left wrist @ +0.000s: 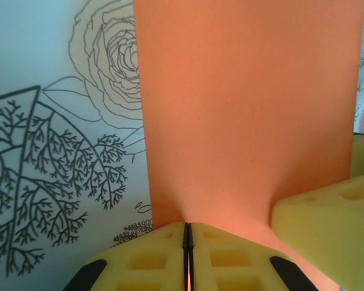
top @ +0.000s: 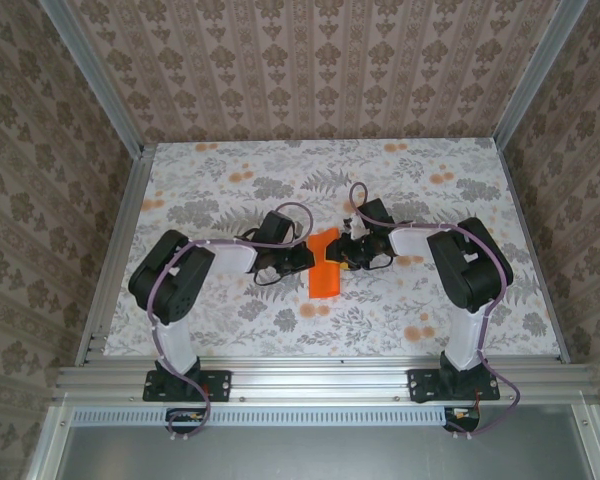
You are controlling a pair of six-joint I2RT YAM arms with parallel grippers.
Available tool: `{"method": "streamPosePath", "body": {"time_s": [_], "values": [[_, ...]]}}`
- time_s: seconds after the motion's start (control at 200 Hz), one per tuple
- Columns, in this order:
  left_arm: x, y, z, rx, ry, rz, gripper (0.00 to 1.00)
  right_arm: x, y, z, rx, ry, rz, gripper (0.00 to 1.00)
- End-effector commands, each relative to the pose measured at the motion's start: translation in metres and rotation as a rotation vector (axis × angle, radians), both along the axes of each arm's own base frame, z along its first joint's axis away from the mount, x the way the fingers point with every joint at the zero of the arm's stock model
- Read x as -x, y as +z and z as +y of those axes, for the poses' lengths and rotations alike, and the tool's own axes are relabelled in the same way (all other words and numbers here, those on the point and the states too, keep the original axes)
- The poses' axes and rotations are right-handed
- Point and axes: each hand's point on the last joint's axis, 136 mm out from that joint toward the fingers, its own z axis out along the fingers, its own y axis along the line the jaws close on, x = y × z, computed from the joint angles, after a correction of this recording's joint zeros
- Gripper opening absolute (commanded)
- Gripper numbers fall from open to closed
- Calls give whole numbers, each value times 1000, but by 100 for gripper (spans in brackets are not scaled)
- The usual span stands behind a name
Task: Fold a paper plane with a square sheet of paper (pick it up from the middle)
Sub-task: Fold the square sheet of paper in half at the center of the table.
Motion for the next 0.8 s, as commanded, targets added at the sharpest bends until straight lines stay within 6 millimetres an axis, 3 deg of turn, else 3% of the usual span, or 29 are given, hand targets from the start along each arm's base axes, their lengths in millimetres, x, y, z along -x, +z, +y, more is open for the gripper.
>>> {"method": "streamPosePath", "body": {"time_s": [0.0,0.38,0.795], "values": [[-1,-5,1,-44,-9,2,10,1,-5,-3,13,-6,29,36],[4,-18,4,-111,-30,37,8,1,21,-27,148,-67,-17,52],[3,-13,-5,-104,-50,36,8,8,12,-31,290,-17,-24,60]]}}
